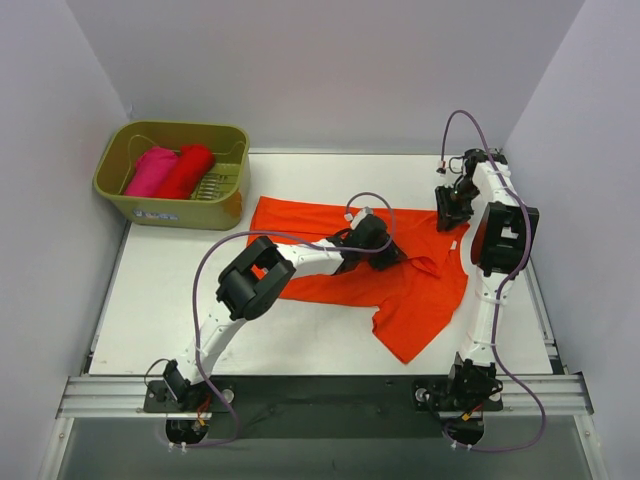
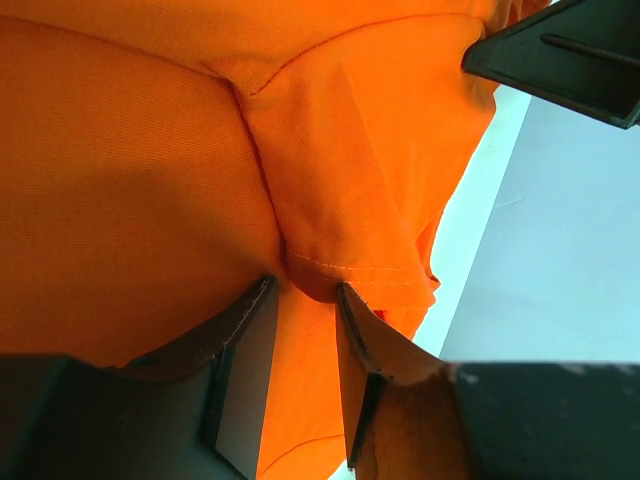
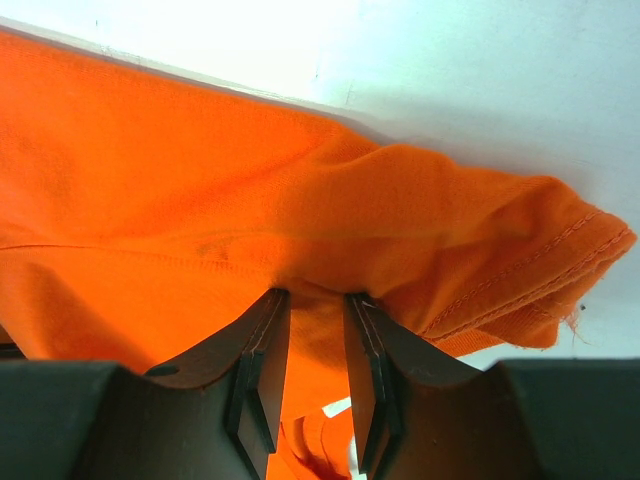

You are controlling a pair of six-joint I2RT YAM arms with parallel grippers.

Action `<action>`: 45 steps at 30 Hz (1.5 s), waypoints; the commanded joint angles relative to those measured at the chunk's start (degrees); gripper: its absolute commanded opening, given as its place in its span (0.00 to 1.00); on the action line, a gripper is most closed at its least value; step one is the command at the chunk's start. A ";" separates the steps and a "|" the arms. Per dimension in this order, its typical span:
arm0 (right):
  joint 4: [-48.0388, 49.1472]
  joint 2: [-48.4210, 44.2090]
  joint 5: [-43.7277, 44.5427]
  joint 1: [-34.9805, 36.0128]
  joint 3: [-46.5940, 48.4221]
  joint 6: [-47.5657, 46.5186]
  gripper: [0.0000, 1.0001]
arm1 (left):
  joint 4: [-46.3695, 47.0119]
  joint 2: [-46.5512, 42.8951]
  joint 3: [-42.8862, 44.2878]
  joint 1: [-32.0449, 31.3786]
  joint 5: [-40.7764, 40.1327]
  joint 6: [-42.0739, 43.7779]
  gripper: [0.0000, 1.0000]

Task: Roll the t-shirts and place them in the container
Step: Fold the T-shirt at the center of the board.

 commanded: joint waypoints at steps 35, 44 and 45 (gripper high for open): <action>-1.15 1.66 2.99 2.45 -0.45 0.49 0.29 | -3.35 3.51 8.60 1.88 0.48 -2.68 0.40; -0.98 2.45 3.43 2.80 -0.19 0.31 0.28 | -3.17 -0.26 5.88 3.64 1.53 -0.93 0.18; -0.98 2.45 3.51 2.89 -0.19 0.31 0.28 | -3.35 -1.92 4.74 4.25 1.71 -0.06 0.17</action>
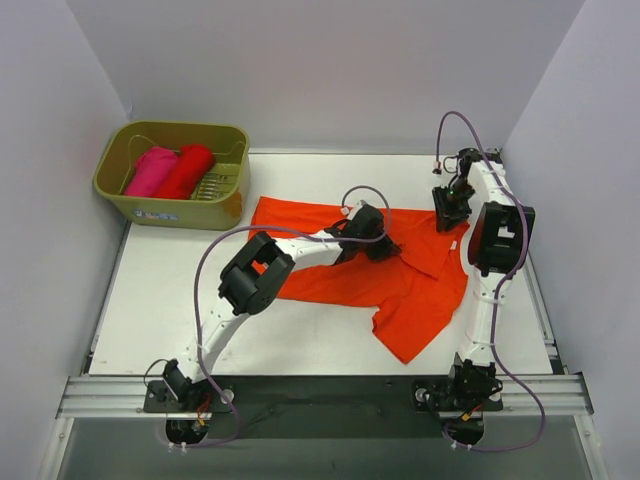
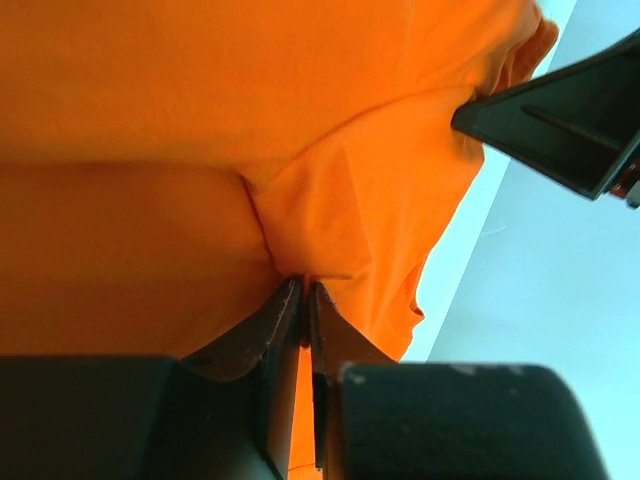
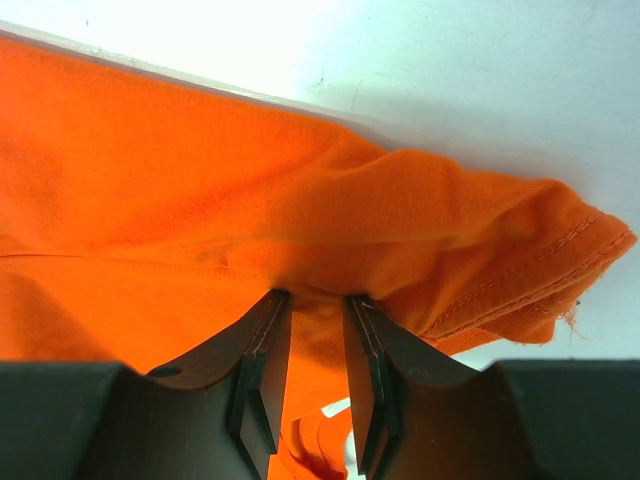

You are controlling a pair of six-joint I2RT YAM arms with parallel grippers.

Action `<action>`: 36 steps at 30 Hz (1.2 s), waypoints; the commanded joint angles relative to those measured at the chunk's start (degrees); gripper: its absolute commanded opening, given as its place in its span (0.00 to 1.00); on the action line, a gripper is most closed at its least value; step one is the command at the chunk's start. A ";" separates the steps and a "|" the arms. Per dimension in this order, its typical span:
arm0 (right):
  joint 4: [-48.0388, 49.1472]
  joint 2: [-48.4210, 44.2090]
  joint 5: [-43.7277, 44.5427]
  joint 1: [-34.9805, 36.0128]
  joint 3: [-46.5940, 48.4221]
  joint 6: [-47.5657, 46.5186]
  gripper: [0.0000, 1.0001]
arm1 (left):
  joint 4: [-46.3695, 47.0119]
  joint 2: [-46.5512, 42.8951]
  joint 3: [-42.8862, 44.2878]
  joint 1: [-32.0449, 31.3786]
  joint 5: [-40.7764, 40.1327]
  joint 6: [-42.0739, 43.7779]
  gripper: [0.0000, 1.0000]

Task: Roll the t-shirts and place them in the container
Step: Fold the T-shirt at the center of the board.

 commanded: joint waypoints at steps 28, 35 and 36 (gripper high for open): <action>-0.84 -23.62 -12.99 0.55 -16.20 -12.01 0.47 | 2.00 -24.28 -18.19 10.00 5.08 42.70 0.36; -3.74 -35.69 -19.34 1.68 -35.04 -33.45 0.51 | -8.01 -31.14 -21.10 18.87 18.67 65.73 0.40; -3.66 -36.65 -18.73 2.56 -36.71 -36.18 0.51 | -9.33 -31.66 -21.62 19.75 21.92 68.01 0.40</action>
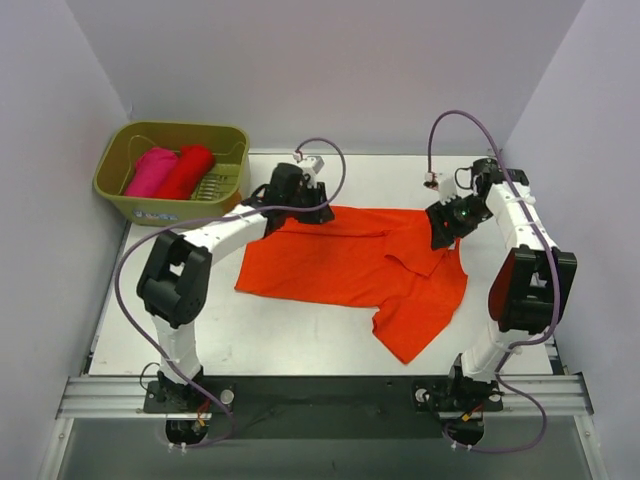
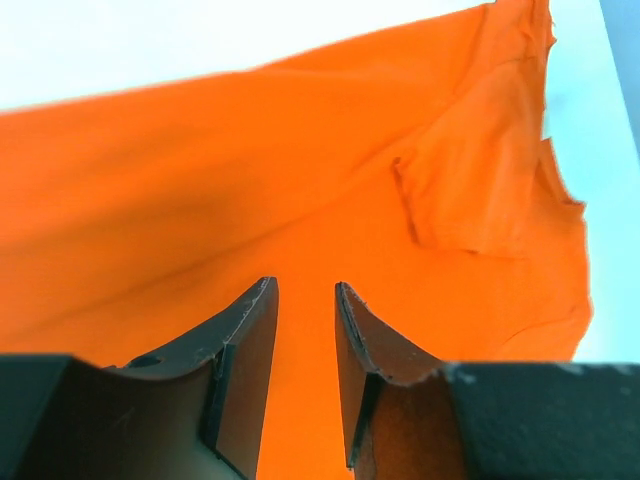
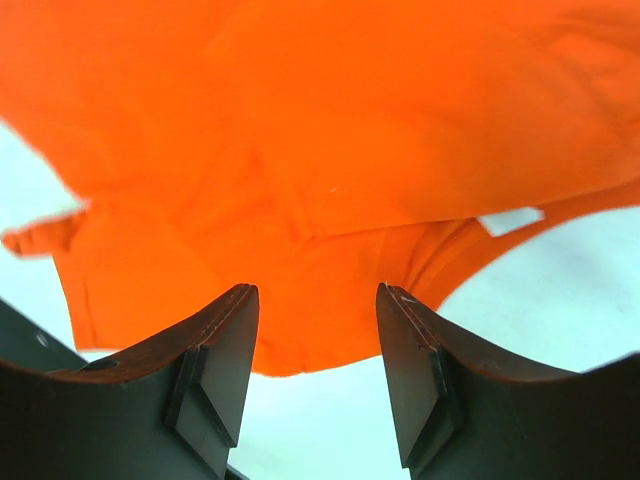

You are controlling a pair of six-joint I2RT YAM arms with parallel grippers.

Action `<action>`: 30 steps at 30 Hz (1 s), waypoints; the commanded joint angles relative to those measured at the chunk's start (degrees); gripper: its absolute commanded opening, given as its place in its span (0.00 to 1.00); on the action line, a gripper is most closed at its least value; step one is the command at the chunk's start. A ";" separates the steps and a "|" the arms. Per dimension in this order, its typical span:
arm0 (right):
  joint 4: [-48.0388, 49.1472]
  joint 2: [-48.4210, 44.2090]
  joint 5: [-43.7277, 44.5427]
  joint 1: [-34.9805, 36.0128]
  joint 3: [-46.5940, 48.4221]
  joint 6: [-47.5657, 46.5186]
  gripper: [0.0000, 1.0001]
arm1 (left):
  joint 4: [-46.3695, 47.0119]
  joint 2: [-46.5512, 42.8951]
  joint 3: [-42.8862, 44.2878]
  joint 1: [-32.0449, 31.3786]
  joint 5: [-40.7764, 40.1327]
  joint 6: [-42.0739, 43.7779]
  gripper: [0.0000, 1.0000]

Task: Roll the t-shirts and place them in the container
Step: Fold the T-shirt at the center of the board.

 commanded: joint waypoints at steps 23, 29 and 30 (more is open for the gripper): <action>12.52 -3.08 14.04 13.34 -21.88 -35.87 0.38 | -12.18 -14.68 -15.32 6.49 16.87 27.13 0.41; 12.43 -1.93 14.66 13.60 -22.23 -36.14 0.36 | -12.09 -14.06 -15.06 6.49 15.72 27.13 0.41; 12.52 -1.76 14.84 13.78 -22.40 -36.14 0.36 | -12.00 -14.06 -15.06 6.49 15.55 27.13 0.41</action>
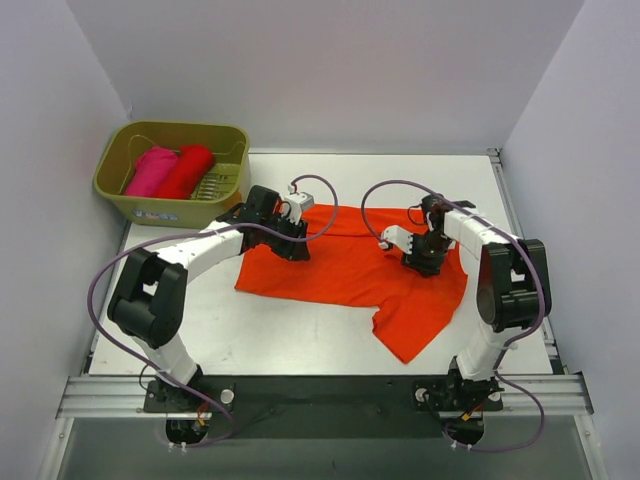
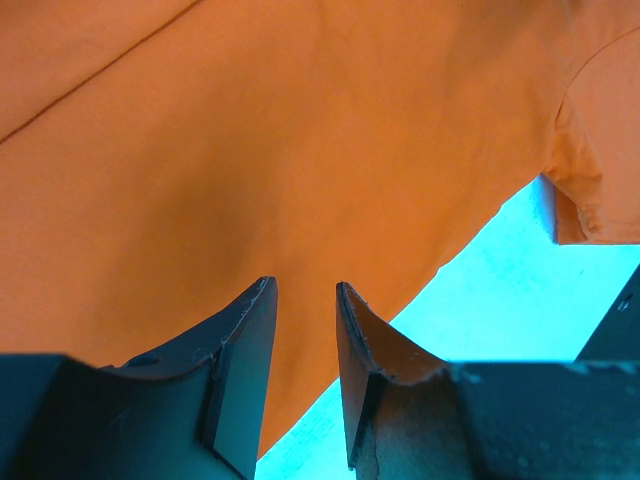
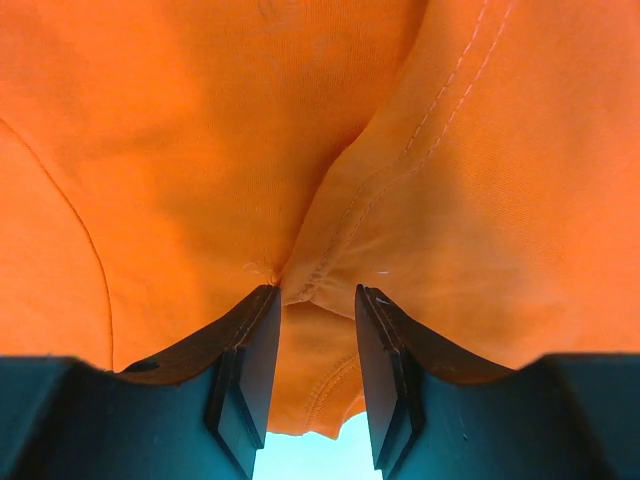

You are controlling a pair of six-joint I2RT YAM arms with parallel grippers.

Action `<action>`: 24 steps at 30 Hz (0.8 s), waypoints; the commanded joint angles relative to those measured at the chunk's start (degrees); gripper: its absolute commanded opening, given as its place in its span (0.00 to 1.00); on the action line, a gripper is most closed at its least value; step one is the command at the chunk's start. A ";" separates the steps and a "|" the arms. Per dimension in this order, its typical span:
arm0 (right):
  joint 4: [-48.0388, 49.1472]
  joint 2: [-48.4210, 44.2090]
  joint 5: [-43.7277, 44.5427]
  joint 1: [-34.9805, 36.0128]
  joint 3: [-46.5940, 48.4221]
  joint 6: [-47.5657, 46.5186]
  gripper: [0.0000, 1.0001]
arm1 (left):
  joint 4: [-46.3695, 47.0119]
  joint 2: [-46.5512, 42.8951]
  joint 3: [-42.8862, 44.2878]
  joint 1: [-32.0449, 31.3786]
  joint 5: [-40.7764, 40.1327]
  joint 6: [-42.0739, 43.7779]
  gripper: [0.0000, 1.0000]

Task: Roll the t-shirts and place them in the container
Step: Fold the T-shirt at the center of the board.

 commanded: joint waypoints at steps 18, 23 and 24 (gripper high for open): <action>-5.37 -0.03 0.98 1.70 0.31 -0.18 0.36 | 2.10 0.07 0.73 0.28 -1.44 1.01 0.41; -6.26 1.29 1.59 1.70 0.83 0.44 0.36 | 2.10 -0.02 0.46 0.28 -1.53 1.10 0.41; -6.17 1.64 1.68 1.70 0.92 0.70 0.33 | 2.10 -0.11 0.46 0.28 -1.53 1.01 0.41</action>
